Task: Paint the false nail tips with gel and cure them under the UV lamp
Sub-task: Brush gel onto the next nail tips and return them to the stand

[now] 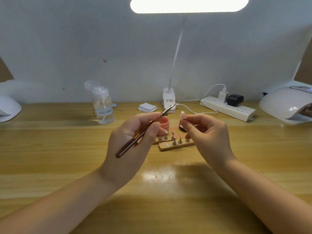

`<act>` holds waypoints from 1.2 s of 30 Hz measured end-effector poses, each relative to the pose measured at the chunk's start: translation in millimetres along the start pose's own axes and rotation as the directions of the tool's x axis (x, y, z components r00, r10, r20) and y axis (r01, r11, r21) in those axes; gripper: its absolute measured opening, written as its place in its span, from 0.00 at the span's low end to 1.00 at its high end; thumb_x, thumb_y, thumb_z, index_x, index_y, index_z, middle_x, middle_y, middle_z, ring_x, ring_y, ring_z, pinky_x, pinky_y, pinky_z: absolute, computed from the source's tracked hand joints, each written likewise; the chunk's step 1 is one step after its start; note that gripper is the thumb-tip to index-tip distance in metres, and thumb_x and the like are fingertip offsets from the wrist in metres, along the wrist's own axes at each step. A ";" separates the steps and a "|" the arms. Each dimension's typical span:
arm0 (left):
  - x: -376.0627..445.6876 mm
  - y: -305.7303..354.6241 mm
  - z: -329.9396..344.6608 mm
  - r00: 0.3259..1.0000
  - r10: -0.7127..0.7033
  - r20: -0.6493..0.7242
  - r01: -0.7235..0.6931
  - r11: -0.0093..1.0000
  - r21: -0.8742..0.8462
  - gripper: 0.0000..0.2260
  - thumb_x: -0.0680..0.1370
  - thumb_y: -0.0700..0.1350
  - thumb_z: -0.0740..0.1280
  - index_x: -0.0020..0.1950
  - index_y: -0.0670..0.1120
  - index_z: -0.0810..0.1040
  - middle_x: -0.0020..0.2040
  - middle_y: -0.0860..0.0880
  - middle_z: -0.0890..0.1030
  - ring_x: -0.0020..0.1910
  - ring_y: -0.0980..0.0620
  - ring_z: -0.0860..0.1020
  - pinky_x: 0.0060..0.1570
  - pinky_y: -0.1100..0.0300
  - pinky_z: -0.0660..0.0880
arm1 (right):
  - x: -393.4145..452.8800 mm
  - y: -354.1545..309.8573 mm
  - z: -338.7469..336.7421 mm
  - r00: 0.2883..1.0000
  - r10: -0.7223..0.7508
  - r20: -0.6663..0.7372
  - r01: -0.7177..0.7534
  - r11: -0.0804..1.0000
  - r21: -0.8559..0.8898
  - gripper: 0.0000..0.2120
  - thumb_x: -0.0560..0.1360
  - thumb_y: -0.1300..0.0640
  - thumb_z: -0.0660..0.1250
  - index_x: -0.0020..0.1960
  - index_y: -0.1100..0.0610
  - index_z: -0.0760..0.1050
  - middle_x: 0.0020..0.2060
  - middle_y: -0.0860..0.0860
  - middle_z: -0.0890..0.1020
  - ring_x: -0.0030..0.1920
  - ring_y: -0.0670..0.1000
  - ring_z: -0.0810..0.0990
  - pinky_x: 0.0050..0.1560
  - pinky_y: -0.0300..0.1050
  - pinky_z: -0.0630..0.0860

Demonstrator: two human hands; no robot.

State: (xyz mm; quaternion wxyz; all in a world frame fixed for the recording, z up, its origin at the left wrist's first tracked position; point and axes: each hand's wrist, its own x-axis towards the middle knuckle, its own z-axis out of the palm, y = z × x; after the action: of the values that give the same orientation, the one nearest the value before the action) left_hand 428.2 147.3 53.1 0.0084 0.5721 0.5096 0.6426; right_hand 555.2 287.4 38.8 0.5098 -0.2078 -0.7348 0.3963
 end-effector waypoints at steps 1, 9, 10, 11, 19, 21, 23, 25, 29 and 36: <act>0.0 0.5 0.4 1.000 0.006 0.005 -0.006 1.000 -0.004 0.08 0.78 0.44 0.67 0.56 0.51 0.78 0.44 0.60 0.84 0.43 0.62 0.82 0.43 0.72 0.75 | -0.1 -1.4 0.5 1.000 0.001 -0.002 -0.001 1.000 0.024 0.04 0.72 0.52 0.72 0.47 0.49 0.82 0.37 0.47 0.85 0.33 0.49 0.82 0.36 0.47 0.81; -1.7 0.7 0.6 0.978 0.166 0.126 -0.182 0.974 0.136 0.08 0.78 0.44 0.63 0.54 0.47 0.80 0.47 0.53 0.82 0.48 0.54 0.81 0.47 0.60 0.76 | -1.0 -5.3 2.3 1.000 -0.001 -0.001 0.001 0.995 0.102 0.04 0.71 0.53 0.71 0.46 0.49 0.82 0.37 0.50 0.85 0.33 0.50 0.83 0.36 0.53 0.80; -2.3 0.6 1.2 0.982 0.157 0.110 -0.172 0.975 0.142 0.09 0.79 0.44 0.62 0.55 0.47 0.80 0.48 0.52 0.83 0.49 0.54 0.81 0.48 0.59 0.77 | -1.1 -5.2 2.3 1.000 0.001 -0.002 -0.001 0.994 0.106 0.04 0.71 0.53 0.72 0.46 0.49 0.82 0.37 0.50 0.85 0.34 0.50 0.83 0.37 0.53 0.81; -2.9 0.7 1.8 0.986 0.137 0.092 -0.149 0.979 0.139 0.10 0.79 0.44 0.62 0.57 0.47 0.79 0.49 0.52 0.83 0.50 0.53 0.81 0.49 0.60 0.77 | -1.3 -5.3 2.4 1.000 0.000 0.000 0.000 0.994 0.108 0.04 0.72 0.53 0.72 0.46 0.48 0.82 0.37 0.50 0.85 0.34 0.51 0.83 0.37 0.53 0.81; -5.7 2.1 1.4 0.998 0.034 0.058 -0.037 0.998 0.054 0.09 0.76 0.46 0.60 0.49 0.51 0.80 0.43 0.55 0.83 0.46 0.56 0.82 0.46 0.66 0.77 | -2.7 -3.7 2.9 1.000 0.006 0.018 -0.007 0.995 0.100 0.05 0.72 0.56 0.72 0.47 0.49 0.82 0.37 0.48 0.85 0.35 0.50 0.84 0.37 0.51 0.82; -6.0 2.8 0.6 0.999 0.025 0.028 -0.026 0.999 0.034 0.09 0.76 0.46 0.59 0.49 0.51 0.79 0.44 0.56 0.83 0.45 0.56 0.82 0.44 0.69 0.75 | -3.0 -3.9 3.1 1.000 0.008 0.022 -0.010 0.995 0.101 0.05 0.72 0.54 0.71 0.47 0.49 0.82 0.37 0.48 0.85 0.35 0.50 0.84 0.36 0.50 0.82; -4.5 3.3 1.7 0.999 0.019 0.026 -0.020 0.999 0.044 0.10 0.77 0.47 0.60 0.52 0.49 0.79 0.46 0.55 0.83 0.47 0.57 0.82 0.46 0.69 0.76 | -2.8 -4.0 3.0 1.000 0.002 0.025 -0.005 0.996 0.094 0.04 0.72 0.54 0.72 0.47 0.50 0.82 0.37 0.47 0.85 0.35 0.50 0.84 0.36 0.50 0.82; -3.6 3.0 3.1 0.999 0.007 0.049 -0.010 0.998 0.063 0.10 0.78 0.48 0.61 0.55 0.49 0.79 0.48 0.54 0.83 0.49 0.56 0.82 0.48 0.66 0.77 | -2.3 -3.9 2.8 1.000 0.002 0.021 -0.004 0.996 0.092 0.04 0.72 0.54 0.72 0.47 0.49 0.82 0.37 0.48 0.85 0.34 0.50 0.84 0.36 0.51 0.82; -5.0 3.2 1.6 0.998 -0.038 0.052 0.037 0.999 0.026 0.08 0.76 0.46 0.62 0.49 0.49 0.80 0.44 0.54 0.83 0.45 0.56 0.82 0.45 0.67 0.76 | -2.5 -3.2 2.7 1.000 0.013 0.022 -0.015 0.995 0.094 0.05 0.71 0.53 0.71 0.47 0.49 0.82 0.37 0.48 0.85 0.35 0.50 0.84 0.37 0.52 0.81; -4.4 10.9 1.1 0.997 -0.073 0.028 0.070 0.994 0.084 0.08 0.78 0.42 0.63 0.51 0.50 0.81 0.45 0.54 0.84 0.47 0.56 0.82 0.46 0.68 0.75 | -1.8 -1.9 2.7 1.000 0.001 0.013 -0.002 0.998 0.060 0.04 0.72 0.55 0.72 0.47 0.49 0.82 0.37 0.47 0.85 0.35 0.49 0.84 0.36 0.50 0.82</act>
State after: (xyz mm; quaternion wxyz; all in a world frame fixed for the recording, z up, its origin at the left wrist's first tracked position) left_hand 436.7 140.1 57.0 0.0156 0.5634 0.5558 0.6111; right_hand 553.6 283.9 38.7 0.5107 -0.1902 -0.7257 0.4200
